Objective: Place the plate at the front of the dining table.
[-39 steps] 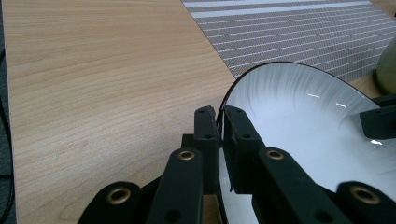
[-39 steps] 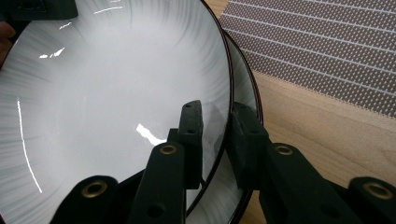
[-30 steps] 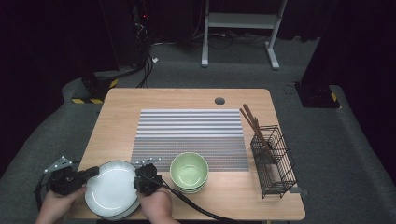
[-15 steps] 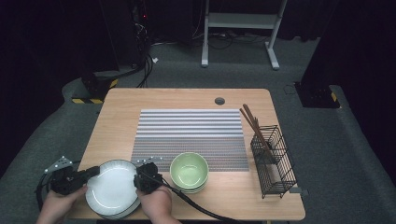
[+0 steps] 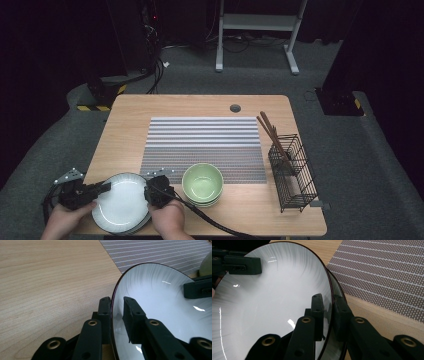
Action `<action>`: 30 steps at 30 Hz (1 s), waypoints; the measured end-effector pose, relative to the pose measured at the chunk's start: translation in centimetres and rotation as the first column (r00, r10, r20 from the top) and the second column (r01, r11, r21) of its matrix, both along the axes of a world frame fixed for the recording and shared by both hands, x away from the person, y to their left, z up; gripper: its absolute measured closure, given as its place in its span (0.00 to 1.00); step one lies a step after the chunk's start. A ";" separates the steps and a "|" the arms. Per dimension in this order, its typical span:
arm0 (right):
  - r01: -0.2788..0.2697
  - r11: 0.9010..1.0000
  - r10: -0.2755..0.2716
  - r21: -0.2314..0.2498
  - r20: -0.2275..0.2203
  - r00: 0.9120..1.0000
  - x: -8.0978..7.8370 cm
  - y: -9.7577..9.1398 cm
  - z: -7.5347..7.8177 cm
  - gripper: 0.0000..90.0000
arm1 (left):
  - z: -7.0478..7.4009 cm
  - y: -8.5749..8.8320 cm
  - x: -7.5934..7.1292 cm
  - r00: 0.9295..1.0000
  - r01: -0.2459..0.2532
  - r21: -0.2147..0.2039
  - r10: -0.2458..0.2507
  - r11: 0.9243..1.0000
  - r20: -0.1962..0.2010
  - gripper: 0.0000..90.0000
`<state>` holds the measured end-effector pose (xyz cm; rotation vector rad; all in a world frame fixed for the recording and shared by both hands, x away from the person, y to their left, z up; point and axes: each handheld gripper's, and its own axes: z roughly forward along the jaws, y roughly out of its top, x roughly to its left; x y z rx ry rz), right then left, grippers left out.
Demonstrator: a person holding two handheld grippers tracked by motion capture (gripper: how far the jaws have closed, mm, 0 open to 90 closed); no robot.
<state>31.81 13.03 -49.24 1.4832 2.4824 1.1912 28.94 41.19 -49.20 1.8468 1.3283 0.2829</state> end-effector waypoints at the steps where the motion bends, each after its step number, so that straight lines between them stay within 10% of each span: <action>1: 0.000 1.000 0.000 0.000 0.000 1.000 0.0 0.0 0.0 0.90 | 0.0 0.0 0.0 1.000 0.000 0.000 0.000 1.000 0.000 0.85; 30: -0.023 1.000 0.023 -0.006 0.009 1.000 0.5 0.2 0.1 0.89 | -0.2 0.4 -0.1 1.000 0.000 -0.034 0.001 0.999 0.013 0.87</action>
